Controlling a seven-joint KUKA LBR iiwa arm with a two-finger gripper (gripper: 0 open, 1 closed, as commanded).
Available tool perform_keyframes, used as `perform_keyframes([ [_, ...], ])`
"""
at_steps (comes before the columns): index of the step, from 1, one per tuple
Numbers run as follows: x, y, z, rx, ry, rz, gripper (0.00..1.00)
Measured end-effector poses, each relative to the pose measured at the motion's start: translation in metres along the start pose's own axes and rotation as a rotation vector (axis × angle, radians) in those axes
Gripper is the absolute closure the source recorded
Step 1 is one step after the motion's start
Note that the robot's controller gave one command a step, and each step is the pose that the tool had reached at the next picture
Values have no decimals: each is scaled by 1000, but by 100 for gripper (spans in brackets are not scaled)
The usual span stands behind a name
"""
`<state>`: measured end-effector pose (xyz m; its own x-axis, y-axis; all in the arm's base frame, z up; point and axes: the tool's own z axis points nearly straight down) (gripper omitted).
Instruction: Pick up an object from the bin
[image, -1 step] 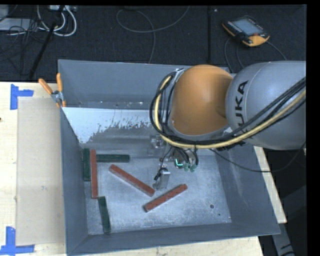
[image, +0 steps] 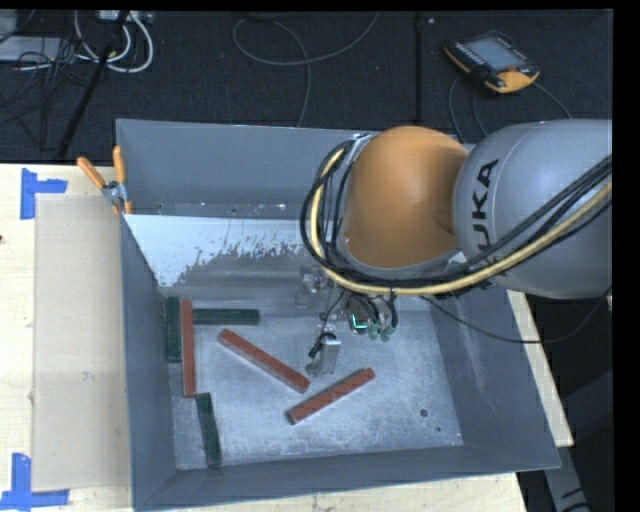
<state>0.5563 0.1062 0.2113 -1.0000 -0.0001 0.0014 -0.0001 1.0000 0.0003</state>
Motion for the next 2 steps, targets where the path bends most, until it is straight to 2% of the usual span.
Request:
perform_keyframes([
  [1,-1,-9,43,-1,-8,-33,0],
  [2,0,-11,59,0,-6,-43,0],
])
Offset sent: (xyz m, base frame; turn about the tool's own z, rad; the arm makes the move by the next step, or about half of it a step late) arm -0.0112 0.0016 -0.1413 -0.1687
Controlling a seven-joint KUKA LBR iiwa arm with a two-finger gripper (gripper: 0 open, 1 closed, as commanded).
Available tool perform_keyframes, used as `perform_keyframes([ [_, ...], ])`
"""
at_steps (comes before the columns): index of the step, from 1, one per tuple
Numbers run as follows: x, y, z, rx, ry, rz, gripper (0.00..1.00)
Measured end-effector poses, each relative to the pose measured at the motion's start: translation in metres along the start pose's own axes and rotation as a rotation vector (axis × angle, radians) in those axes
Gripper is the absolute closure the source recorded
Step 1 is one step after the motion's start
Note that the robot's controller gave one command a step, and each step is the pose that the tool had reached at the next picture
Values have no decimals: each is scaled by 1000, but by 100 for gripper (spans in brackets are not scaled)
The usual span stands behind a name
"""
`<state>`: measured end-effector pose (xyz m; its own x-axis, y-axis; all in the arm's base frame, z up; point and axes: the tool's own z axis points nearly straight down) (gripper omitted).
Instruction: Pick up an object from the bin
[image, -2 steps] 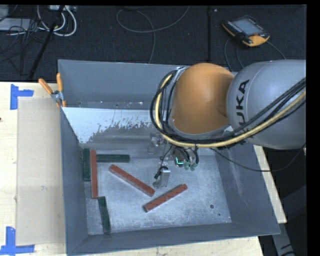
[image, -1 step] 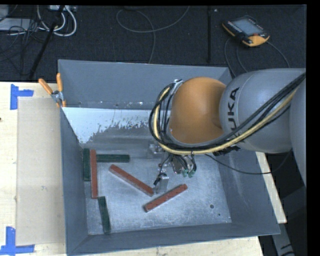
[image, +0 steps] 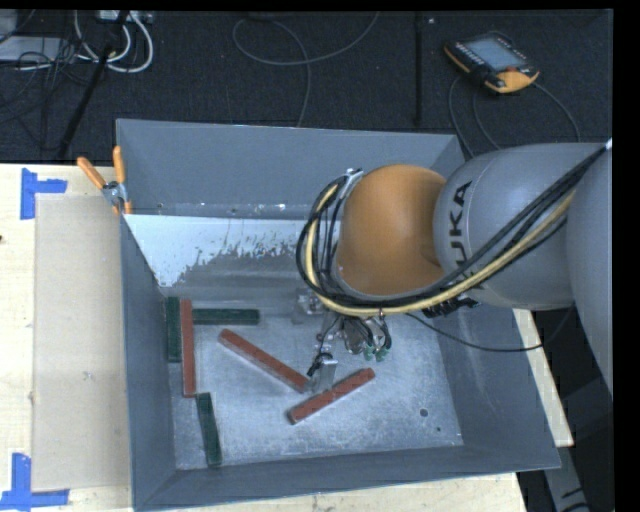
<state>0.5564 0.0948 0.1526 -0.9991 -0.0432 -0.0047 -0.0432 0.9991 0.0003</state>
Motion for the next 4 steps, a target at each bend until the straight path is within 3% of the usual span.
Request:
perform_keyframes([
  [1,-2,19,23,1,15,-48,0],
  [2,16,28,40,-1,-4,-31,0],
  [3,-6,5,79,0,4,149,100],
  [4,-6,5,79,0,4,149,100],
])
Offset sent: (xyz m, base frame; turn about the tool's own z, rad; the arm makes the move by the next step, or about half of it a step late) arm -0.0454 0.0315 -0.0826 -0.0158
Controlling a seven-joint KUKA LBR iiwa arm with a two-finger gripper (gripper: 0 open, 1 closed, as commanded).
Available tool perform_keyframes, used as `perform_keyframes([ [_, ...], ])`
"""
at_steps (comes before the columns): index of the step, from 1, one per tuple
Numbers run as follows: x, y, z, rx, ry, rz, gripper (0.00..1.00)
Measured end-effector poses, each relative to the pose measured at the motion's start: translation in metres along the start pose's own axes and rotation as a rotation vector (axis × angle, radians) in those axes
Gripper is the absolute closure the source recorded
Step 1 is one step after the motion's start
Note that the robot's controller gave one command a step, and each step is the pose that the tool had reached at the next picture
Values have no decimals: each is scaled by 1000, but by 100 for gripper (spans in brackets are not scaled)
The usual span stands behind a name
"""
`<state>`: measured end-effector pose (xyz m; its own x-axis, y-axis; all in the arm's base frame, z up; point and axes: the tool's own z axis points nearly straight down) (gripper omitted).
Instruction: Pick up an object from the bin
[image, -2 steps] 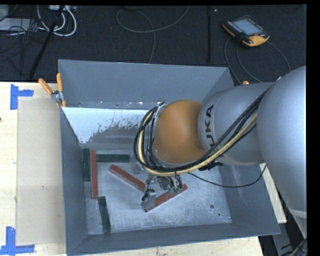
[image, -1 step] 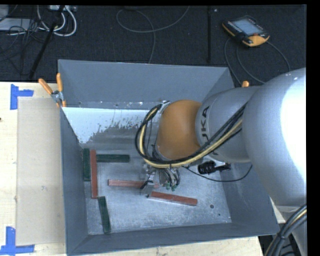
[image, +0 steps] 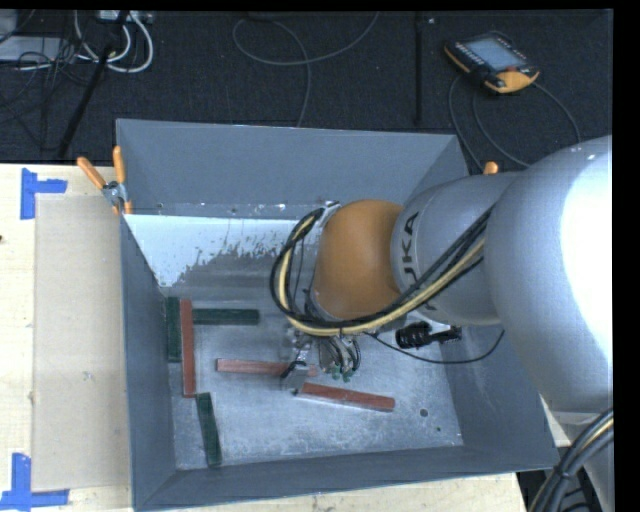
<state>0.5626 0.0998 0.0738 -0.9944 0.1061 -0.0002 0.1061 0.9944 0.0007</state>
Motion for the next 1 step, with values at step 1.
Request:
perform_keyframes([
  [1,37,-7,-131,0,0,12,100],
])
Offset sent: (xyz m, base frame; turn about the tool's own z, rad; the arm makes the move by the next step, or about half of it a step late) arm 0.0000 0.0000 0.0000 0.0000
